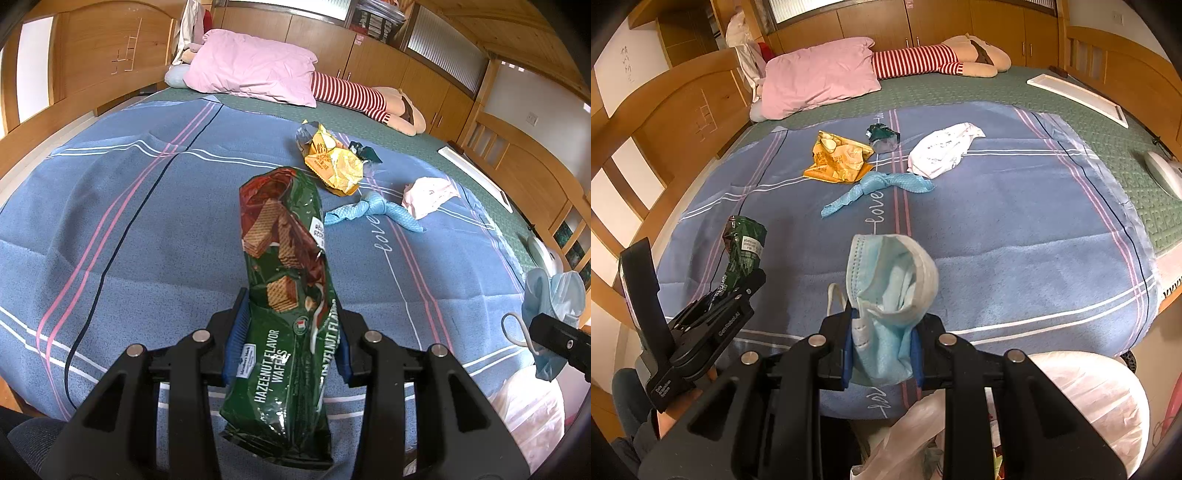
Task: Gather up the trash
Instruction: 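Carry the face mask and wafers package over the wastebasket and open both grippers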
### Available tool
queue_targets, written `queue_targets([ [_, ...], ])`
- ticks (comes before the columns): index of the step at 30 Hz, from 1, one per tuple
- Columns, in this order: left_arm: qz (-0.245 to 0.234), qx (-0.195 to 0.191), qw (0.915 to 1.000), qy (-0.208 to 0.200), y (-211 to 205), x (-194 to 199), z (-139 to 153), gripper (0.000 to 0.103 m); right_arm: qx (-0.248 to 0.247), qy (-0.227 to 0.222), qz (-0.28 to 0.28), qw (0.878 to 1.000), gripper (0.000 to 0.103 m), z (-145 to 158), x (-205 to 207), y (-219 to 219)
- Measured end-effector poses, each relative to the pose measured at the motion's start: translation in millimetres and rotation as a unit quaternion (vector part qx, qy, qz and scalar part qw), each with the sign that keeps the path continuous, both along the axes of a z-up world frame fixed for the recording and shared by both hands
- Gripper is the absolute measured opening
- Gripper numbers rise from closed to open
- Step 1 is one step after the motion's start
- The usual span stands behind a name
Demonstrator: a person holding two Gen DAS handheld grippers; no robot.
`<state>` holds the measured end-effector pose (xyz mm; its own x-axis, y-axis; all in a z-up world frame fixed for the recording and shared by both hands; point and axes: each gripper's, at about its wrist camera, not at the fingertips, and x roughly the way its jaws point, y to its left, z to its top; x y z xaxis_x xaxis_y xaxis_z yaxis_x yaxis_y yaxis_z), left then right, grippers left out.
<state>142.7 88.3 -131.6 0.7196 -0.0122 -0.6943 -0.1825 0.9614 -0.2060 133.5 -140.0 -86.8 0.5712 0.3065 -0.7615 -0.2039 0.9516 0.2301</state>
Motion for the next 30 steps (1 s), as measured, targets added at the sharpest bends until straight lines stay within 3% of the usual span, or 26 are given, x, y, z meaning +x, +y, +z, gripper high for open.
queue_targets([
  [8,0.000,0.000,1.0000,0.000,0,0,0,0.041,0.002,0.002,0.003,1.000,0.025,-2,0,0],
  [17,0.001,-0.001,1.0000,-0.002,0,0,0,0.041,0.019,-0.008,0.008,1.000,0.025,15,-10,-18],
  [22,-0.002,-0.006,0.9999,-0.016,0,-2,3,0.041,-0.005,-0.002,0.026,1.000,0.025,23,-30,-41],
  [30,-0.030,-0.002,0.9991,-0.030,-9,-3,7,0.041,-0.065,0.071,0.011,0.995,0.025,-1,-65,-97],
])
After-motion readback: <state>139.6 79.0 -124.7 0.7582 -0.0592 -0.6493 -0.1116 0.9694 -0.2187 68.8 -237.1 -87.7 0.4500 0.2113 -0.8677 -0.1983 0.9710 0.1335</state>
